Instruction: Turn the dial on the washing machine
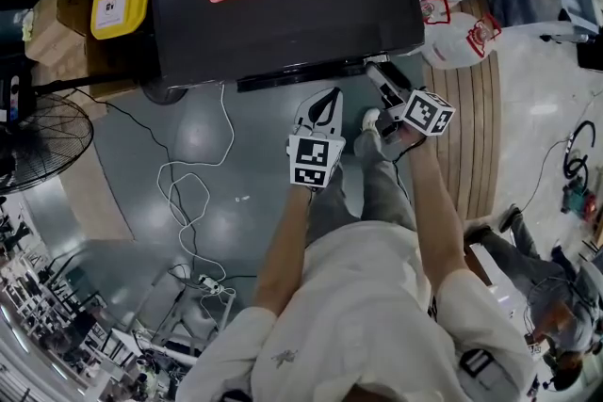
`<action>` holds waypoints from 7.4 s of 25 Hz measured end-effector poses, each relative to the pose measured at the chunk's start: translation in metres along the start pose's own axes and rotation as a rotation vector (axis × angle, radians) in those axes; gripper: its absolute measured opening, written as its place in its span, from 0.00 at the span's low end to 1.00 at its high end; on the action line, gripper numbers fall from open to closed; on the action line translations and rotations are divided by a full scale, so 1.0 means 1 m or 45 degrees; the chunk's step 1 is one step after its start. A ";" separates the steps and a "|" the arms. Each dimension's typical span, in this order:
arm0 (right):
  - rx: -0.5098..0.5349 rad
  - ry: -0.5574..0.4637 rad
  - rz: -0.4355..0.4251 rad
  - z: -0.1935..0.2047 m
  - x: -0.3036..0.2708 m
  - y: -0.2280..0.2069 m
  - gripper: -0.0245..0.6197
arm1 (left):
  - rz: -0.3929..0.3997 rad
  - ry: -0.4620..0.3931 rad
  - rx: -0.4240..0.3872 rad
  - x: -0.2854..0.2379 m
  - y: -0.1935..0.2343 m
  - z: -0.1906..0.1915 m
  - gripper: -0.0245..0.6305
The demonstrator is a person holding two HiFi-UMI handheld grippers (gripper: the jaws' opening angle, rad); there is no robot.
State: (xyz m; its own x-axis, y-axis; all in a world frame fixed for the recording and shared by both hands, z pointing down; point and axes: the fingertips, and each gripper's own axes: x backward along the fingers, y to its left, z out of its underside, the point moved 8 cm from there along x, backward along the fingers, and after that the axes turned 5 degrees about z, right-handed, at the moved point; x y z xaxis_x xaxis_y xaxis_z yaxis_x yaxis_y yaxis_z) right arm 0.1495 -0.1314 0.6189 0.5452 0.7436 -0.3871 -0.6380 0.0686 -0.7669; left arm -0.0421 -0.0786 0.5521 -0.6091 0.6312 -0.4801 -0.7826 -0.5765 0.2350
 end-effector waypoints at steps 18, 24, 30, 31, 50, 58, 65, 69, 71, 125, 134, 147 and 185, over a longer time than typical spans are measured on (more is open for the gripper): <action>0.926 0.007 0.442 0.007 -0.002 0.033 0.55 | -0.003 0.000 0.014 0.005 0.000 0.005 0.06; 1.101 -0.001 0.571 0.014 -0.009 0.039 0.55 | -0.016 0.005 0.018 0.009 0.003 0.008 0.06; 1.084 -0.021 0.604 0.014 -0.011 0.038 0.48 | -0.021 0.007 0.022 0.012 0.005 0.010 0.06; 1.065 -0.023 0.598 0.014 -0.011 0.037 0.48 | -0.021 0.007 0.021 0.013 0.005 0.010 0.06; 0.617 -0.046 0.396 0.007 -0.005 0.024 0.48 | -0.011 -0.002 0.024 0.012 0.007 0.008 0.06; 0.476 -0.060 0.321 0.005 -0.003 0.022 0.47 | -0.013 0.021 0.038 0.013 0.007 0.014 0.06; 0.343 -0.070 0.255 0.004 -0.005 0.015 0.47 | -0.010 0.000 0.042 0.010 0.008 0.015 0.06; 0.276 -0.075 0.227 0.004 -0.005 0.013 0.47 | -0.008 -0.012 0.029 0.009 0.008 0.008 0.06; 0.247 -0.077 0.212 0.004 -0.005 0.013 0.47 | -0.009 -0.014 0.029 0.010 0.008 0.008 0.06; 1.089 -0.006 0.609 0.012 -0.011 0.038 0.50 | -0.042 -0.011 0.038 0.016 0.000 0.014 0.06; 0.971 -0.020 0.562 0.011 -0.008 0.034 0.47 | -0.051 -0.008 0.049 0.019 0.002 0.020 0.06; 0.655 -0.037 0.434 0.006 -0.005 0.027 0.47 | -0.059 -0.010 0.049 0.022 0.002 0.020 0.06; 0.909 -0.095 0.355 0.007 0.037 0.068 0.48 | -0.079 -0.055 0.011 0.038 0.003 0.005 0.06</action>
State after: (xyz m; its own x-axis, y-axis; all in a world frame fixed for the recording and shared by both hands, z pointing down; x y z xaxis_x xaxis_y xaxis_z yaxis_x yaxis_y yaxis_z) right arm 0.1233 -0.0946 0.5560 0.2909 0.8374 -0.4628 -0.9565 0.2658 -0.1203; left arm -0.0684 -0.0541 0.5389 -0.5640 0.6877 -0.4571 -0.8202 -0.5310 0.2131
